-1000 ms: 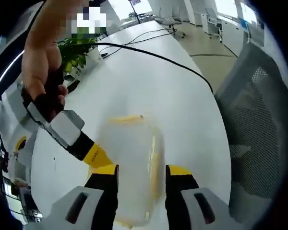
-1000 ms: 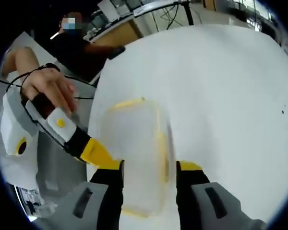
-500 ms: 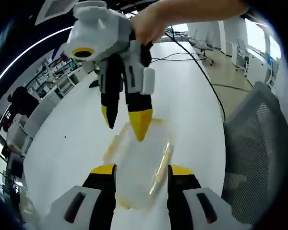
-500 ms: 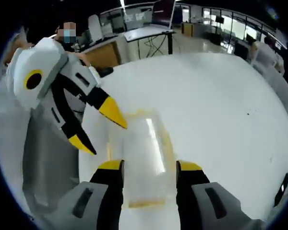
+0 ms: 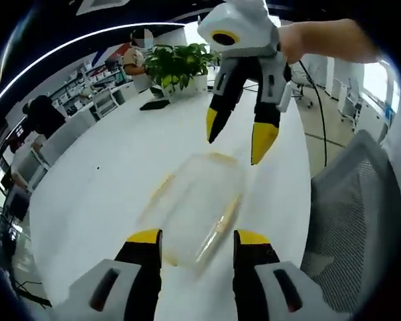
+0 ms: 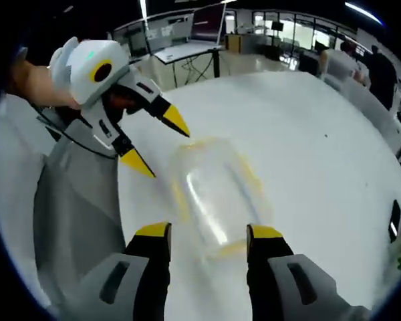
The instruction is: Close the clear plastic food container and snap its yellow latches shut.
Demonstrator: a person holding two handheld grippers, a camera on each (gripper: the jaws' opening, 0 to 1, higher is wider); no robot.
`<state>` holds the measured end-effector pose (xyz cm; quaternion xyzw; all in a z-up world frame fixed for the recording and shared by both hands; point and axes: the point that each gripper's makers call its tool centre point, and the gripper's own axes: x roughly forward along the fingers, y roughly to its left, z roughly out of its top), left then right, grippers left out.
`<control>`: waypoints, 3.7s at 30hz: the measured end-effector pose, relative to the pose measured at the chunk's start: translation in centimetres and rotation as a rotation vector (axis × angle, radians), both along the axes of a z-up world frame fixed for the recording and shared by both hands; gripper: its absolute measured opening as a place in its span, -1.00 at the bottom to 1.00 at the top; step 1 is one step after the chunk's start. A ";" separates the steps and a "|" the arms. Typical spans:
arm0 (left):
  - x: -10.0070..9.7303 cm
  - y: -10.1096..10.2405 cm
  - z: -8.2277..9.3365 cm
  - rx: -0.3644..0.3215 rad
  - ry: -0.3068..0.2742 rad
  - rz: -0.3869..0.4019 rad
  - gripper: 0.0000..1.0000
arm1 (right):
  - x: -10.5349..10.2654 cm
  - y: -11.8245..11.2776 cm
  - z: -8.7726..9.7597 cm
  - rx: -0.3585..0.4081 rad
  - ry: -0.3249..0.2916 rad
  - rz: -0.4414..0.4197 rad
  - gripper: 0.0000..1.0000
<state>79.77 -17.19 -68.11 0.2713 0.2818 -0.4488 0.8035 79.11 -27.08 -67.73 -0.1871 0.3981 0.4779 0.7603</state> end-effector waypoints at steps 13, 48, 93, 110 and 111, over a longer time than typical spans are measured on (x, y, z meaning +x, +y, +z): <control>0.1 1.4 -1.3 -0.062 0.047 0.113 -0.26 | 0.4 -1.3 -0.7 0.043 -0.072 -0.193 -0.13; -0.4 1.8 -5.4 -0.143 0.085 0.250 -0.15 | -0.7 -1.7 -6.2 0.002 -0.113 -0.280 -0.16; 3.1 5.2 -5.1 -0.054 -0.005 0.301 -0.50 | 2.5 0.8 -6.3 -0.045 -0.183 -0.237 -0.42; 0.1 7.4 -4.5 -0.038 0.002 0.304 -0.42 | 0.4 0.3 -4.3 -0.002 -0.172 -0.325 -0.33; -0.6 7.8 -4.5 -0.031 0.000 0.300 -0.42 | -0.3 0.2 -4.2 -0.001 -0.173 -0.324 -0.32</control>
